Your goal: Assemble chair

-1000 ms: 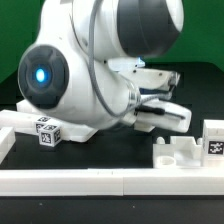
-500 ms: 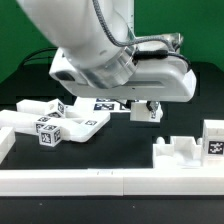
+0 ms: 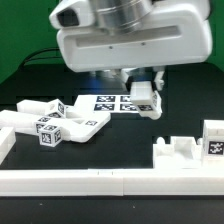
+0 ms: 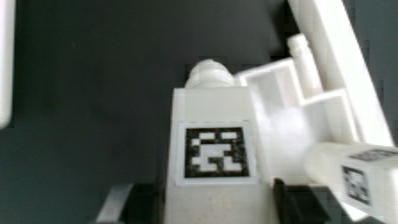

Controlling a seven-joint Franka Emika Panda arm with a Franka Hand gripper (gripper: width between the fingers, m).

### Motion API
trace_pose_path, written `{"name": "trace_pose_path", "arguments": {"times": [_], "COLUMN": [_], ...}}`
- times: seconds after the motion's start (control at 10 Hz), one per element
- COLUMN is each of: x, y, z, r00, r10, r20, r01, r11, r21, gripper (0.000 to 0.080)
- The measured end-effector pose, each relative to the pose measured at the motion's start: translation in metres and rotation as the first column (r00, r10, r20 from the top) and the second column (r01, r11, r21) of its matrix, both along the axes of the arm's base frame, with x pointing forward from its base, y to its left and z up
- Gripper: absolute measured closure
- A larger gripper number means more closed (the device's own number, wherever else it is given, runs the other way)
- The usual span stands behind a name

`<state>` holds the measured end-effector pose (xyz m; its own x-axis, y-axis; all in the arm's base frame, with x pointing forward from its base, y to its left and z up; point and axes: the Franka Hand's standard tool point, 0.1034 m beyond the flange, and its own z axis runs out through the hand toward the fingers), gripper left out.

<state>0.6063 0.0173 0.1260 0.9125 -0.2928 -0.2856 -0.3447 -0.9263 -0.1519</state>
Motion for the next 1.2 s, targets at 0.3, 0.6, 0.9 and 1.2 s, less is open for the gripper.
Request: {"name": "trace_pose_path", "arguments": {"times": [0.3,0.6,0.9,1.2], "x": [0.003,0.028,0.033,0.033], "y": [0.017,0.012,0.014,0.015], "z": [-0.003,0.010,0.009,0.003], "r00": [0.969,0.903,0.824,0.824], "r10": [-0.088,0.033,0.088,0.158], "r20": [0.230,0.428,0.560,0.545], "r01": [0.109,0.041,0.039,-0.023], "r11": [0.991,0.986,0.977,0.969], "r21": [-0.080,-0.162,-0.210,-0.246], "gripper": [0.0515,0.0515,0.0515,0.0515]}}
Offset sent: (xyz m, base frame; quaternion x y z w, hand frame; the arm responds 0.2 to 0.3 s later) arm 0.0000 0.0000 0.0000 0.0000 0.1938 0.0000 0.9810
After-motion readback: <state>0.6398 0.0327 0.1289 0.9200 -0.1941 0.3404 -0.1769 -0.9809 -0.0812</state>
